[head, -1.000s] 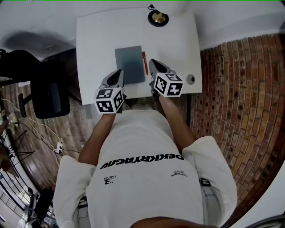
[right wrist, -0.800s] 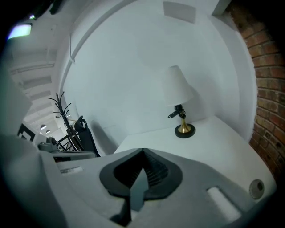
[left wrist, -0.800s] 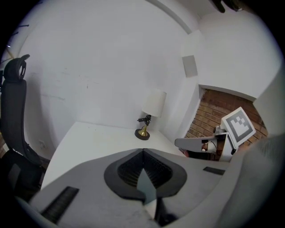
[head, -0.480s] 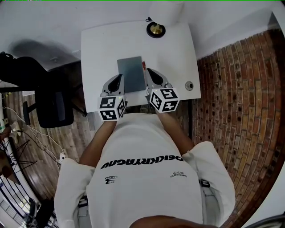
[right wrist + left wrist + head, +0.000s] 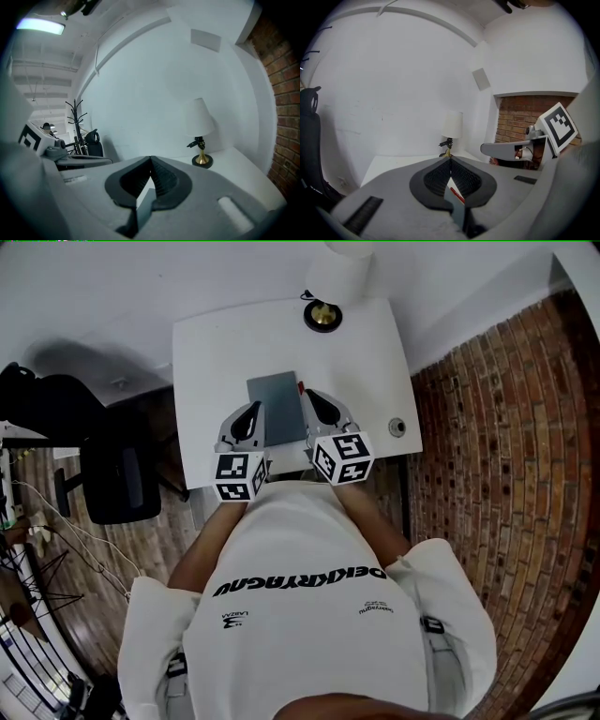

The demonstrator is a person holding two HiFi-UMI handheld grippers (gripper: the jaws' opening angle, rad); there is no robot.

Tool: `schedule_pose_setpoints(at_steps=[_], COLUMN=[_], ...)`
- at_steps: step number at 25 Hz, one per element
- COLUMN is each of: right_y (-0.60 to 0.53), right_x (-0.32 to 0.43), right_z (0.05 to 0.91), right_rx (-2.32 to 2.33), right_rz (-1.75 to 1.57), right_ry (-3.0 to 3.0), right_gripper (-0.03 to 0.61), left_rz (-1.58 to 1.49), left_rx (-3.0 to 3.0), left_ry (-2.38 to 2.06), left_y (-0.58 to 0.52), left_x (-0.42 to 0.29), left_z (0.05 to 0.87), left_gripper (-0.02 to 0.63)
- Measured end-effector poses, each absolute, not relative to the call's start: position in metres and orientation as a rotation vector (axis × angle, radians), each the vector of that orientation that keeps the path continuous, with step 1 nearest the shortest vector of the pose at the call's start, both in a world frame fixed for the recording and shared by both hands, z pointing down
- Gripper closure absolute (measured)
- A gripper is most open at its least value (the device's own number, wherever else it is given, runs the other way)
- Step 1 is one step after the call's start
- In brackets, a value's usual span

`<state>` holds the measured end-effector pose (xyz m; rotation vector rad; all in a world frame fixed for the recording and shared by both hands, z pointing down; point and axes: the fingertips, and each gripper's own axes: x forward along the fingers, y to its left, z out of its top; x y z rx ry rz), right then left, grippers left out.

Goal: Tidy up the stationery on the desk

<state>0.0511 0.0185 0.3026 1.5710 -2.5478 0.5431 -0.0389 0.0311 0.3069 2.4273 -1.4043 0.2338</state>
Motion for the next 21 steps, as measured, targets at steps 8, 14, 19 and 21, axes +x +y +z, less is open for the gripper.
schedule_pose_setpoints(at_steps=[8, 14, 19, 21], right_y=[0.022, 0.024, 0.023, 0.022], right_x=[0.059, 0.061, 0.066, 0.068], right_z=[0.303, 0.304, 0.306, 0.307], right_rx=[1.569, 1.563, 1.562, 1.562], right_rz=[0.539, 0.537, 0.536, 0.537], right_ry=[-2.544, -2.548, -2.552, -2.552], right_gripper=[0.583, 0.583, 0.583, 0.583], left_rz=[0.232, 0.231, 0.222, 0.220], left_rx=[2.436, 2.443, 2.444, 2.442], left_ry=[-1.411, -1.427, -1.444, -1.450], left_y=[0.035, 0.037, 0.036, 0.035], left_x=[-0.033, -0.030, -0.027, -0.026], left_z=[0.305, 0.303, 0.303, 0.303], left_gripper=[0.615, 0.615, 0.615, 0.615])
